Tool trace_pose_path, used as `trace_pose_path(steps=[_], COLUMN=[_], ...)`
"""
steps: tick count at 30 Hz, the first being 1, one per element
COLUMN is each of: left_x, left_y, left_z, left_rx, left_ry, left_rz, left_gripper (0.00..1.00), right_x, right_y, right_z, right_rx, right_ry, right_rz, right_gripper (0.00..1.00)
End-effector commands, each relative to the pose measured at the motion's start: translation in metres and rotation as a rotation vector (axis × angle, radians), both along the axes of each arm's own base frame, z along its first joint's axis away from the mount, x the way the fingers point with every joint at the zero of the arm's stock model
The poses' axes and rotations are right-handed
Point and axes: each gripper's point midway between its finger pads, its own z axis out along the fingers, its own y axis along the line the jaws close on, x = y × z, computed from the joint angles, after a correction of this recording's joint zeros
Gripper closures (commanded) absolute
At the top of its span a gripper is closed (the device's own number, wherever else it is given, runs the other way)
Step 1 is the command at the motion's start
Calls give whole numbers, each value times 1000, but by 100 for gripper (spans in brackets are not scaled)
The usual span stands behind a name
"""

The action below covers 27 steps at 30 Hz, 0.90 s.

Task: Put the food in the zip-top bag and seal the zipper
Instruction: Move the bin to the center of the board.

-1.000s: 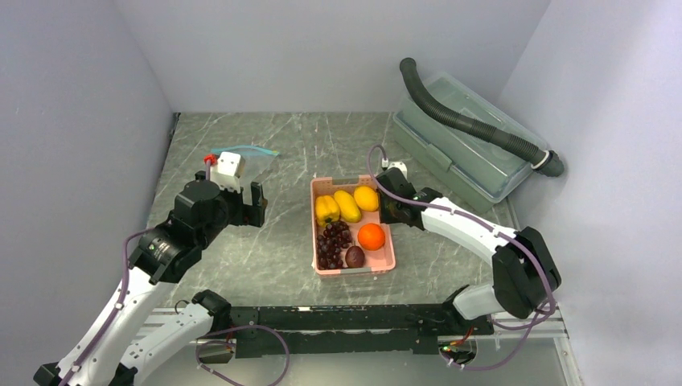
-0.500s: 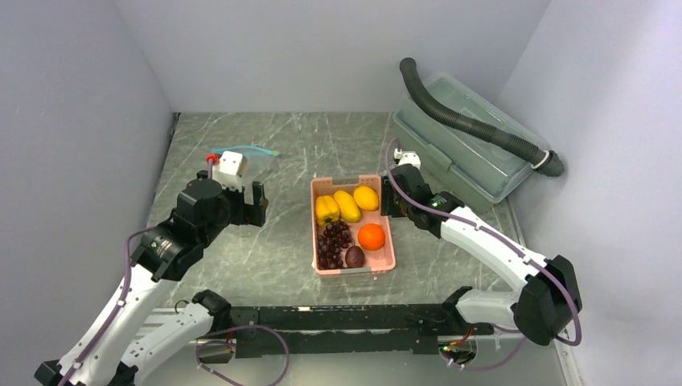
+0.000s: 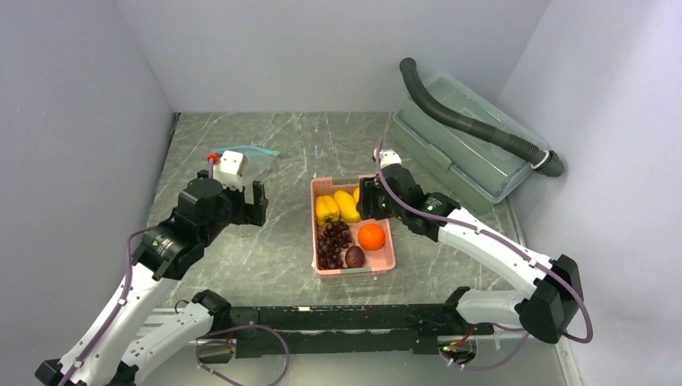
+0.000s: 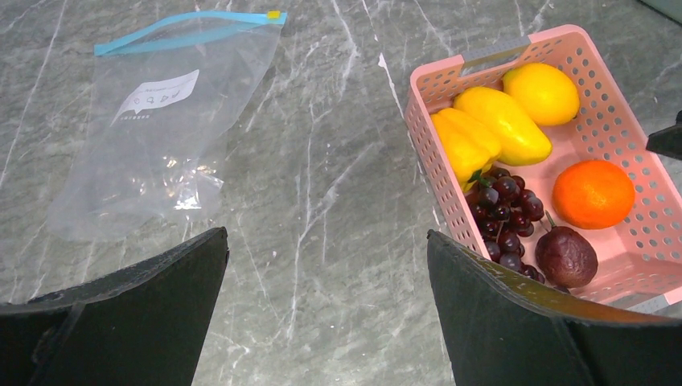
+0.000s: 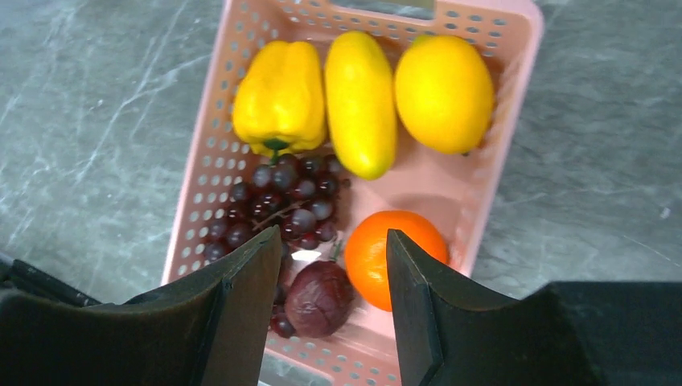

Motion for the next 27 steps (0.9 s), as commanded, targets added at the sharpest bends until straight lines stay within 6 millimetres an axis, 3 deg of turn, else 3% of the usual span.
trace_pose_path(steps=[1, 15, 27], left_x=[3, 2, 1], left_y=[2, 4, 5], left_z=[9, 10, 11], left_rx=[-4, -8, -9], left_ry=[-32, -38, -43], left_rz=[11, 14, 19], left_gripper=[1, 1, 1], right_x=[-3, -38, -54], right_y=[36, 121, 158], right_z=[22, 0, -32], right_rx=[82, 94, 23], right_ry=[-24, 47, 90], right_rz=[70, 256, 303], right_gripper=[45, 44, 43])
